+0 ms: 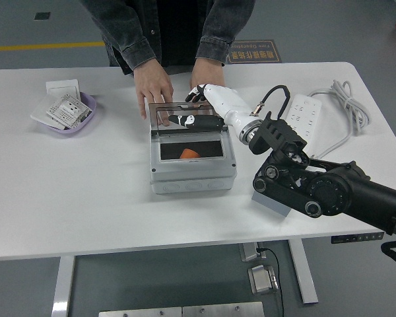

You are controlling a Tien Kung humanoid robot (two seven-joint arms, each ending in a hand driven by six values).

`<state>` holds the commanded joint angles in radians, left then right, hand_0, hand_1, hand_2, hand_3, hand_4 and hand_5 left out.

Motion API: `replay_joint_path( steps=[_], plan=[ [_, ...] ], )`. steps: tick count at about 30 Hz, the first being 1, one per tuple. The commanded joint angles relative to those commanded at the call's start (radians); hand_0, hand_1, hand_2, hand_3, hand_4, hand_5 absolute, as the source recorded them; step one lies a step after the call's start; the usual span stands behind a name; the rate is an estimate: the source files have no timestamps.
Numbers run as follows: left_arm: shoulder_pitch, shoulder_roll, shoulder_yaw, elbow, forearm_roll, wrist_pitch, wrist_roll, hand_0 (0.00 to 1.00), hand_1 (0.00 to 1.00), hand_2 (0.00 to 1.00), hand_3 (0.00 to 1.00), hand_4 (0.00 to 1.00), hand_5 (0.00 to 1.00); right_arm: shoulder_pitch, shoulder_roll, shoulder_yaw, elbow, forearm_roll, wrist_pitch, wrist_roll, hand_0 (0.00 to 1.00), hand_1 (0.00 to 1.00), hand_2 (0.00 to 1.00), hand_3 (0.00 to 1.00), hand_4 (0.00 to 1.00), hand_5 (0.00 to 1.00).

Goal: Pick up the cylinder from the cube,place it in the box,flap close box

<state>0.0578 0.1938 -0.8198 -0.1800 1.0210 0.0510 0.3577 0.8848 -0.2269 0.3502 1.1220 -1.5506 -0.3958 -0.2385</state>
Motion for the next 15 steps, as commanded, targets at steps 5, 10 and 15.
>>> replay_joint_path(
  steps=[5,10,15],
  plan=[
    [0.002,0.0,0.001,0.0,-0.001,0.001,0.0,0.591,0.618,0.557,0.575,0.477,0.301,-0.024,-0.032,0.017,0.05,-0.037,-0.006,-0.008,0.745,0.699,0.688,0.642,0.998,0.848],
    [0.004,0.0,0.003,0.0,-0.004,0.001,-0.002,0.592,0.617,0.557,0.576,0.477,0.3,-0.051,-0.072,0.026,0.113,-0.068,-0.013,-0.017,0.719,0.694,0.686,0.642,0.998,0.853],
    [0.005,0.0,0.013,0.0,-0.015,0.003,-0.006,0.591,0.617,0.557,0.576,0.477,0.3,-0.075,-0.09,0.019,0.137,-0.07,-0.019,-0.016,0.681,0.684,0.683,0.632,0.998,0.854]
  ],
)
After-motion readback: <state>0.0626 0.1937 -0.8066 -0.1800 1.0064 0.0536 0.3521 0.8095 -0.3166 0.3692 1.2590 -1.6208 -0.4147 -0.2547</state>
